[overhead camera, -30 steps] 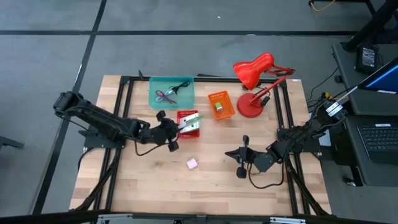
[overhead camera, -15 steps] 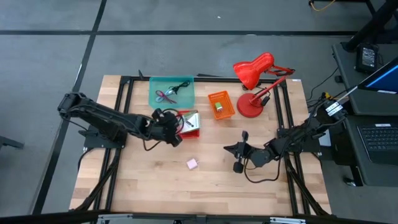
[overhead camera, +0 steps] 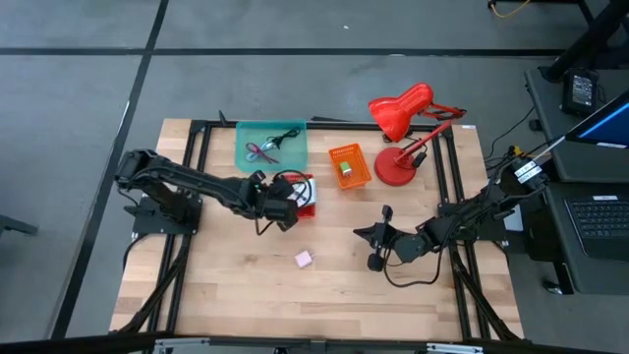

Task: Pick and place items into bin
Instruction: Put the card reader box into the red bin

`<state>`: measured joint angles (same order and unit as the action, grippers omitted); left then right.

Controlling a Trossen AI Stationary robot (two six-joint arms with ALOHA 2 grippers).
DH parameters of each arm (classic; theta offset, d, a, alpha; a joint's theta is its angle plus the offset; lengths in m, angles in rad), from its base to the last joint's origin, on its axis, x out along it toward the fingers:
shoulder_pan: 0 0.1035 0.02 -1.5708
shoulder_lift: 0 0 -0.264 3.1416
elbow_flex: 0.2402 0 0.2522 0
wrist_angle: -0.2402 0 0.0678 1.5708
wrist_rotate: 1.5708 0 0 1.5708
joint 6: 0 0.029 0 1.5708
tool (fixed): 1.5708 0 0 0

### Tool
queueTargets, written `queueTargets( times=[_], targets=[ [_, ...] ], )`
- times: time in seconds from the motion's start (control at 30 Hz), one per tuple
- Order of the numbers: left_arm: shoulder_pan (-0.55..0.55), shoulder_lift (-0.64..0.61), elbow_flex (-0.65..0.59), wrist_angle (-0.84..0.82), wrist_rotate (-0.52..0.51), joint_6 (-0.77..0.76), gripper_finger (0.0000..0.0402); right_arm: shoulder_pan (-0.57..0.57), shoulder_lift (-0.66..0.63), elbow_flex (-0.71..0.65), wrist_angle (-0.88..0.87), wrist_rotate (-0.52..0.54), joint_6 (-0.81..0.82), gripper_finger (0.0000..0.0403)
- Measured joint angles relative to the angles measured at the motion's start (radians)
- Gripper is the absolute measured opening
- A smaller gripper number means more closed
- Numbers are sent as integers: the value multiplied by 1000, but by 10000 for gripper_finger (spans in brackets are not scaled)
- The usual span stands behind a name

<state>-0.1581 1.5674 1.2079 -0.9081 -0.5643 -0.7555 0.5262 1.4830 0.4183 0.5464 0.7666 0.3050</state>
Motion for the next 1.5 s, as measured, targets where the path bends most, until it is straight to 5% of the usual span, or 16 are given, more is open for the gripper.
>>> queueTargets(
  times=[1.5],
  targets=[
    [33, 91, 24, 41, -38, 137, 85, 0, 0, 0, -6, -16, 4, 0]
  ],
)
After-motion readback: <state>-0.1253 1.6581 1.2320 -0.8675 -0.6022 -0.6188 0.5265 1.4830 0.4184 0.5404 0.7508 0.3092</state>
